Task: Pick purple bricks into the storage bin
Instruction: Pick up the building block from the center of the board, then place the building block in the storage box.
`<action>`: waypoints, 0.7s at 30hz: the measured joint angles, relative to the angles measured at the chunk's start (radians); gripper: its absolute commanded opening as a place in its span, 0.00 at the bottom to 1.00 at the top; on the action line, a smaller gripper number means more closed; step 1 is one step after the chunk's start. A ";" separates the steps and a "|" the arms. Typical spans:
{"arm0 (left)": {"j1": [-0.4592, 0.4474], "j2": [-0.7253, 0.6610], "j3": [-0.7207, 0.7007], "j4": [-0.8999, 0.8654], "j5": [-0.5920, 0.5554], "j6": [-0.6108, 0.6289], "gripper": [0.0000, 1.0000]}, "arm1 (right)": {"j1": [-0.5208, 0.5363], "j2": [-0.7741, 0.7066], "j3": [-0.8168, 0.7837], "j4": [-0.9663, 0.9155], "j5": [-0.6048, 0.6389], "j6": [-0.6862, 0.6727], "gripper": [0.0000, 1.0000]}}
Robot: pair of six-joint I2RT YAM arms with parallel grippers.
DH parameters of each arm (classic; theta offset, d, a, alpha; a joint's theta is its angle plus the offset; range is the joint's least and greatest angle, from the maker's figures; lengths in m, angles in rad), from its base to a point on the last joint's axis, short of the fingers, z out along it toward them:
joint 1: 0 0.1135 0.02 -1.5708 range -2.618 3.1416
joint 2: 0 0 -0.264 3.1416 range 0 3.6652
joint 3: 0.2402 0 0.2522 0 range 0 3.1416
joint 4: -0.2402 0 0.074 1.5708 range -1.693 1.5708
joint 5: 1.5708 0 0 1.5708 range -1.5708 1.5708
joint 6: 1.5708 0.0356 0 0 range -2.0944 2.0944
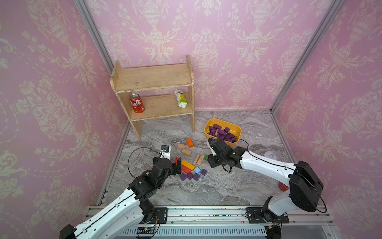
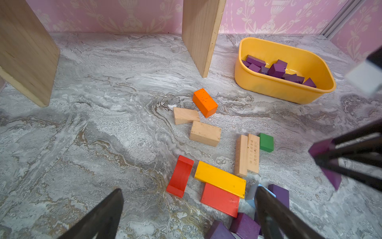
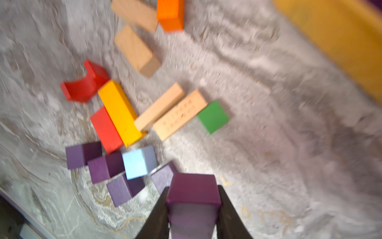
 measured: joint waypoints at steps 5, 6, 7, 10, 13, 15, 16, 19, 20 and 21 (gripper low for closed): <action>0.000 0.030 -0.001 0.018 0.003 0.000 0.99 | -0.162 0.051 0.164 0.006 -0.032 -0.060 0.30; 0.000 0.034 -0.002 0.021 0.004 0.000 0.99 | -0.196 0.075 0.201 0.009 -0.035 -0.072 0.30; 0.000 0.037 -0.002 0.024 0.004 0.000 0.99 | -0.226 0.103 0.235 0.012 -0.037 -0.079 0.29; 0.000 0.037 -0.004 0.030 0.004 0.000 0.99 | -0.300 0.196 0.322 0.012 -0.044 -0.095 0.29; 0.000 0.032 -0.005 0.032 0.008 -0.006 0.99 | -0.360 0.306 0.402 0.006 -0.052 -0.102 0.30; 0.000 0.023 -0.009 0.032 0.011 -0.008 0.99 | -0.389 0.365 0.443 -0.003 -0.056 -0.102 0.34; 0.000 0.019 -0.010 0.031 0.011 -0.008 0.99 | -0.402 0.396 0.466 -0.011 -0.055 -0.102 0.39; 0.000 0.017 -0.011 0.032 0.015 -0.011 0.99 | -0.432 0.463 0.524 -0.038 -0.055 -0.110 0.61; 0.000 0.017 -0.011 0.032 0.019 -0.011 0.99 | -0.438 0.475 0.537 -0.042 -0.055 -0.115 0.65; 0.000 0.018 -0.011 0.032 0.023 -0.012 0.99 | -0.443 0.486 0.550 -0.047 -0.055 -0.116 0.68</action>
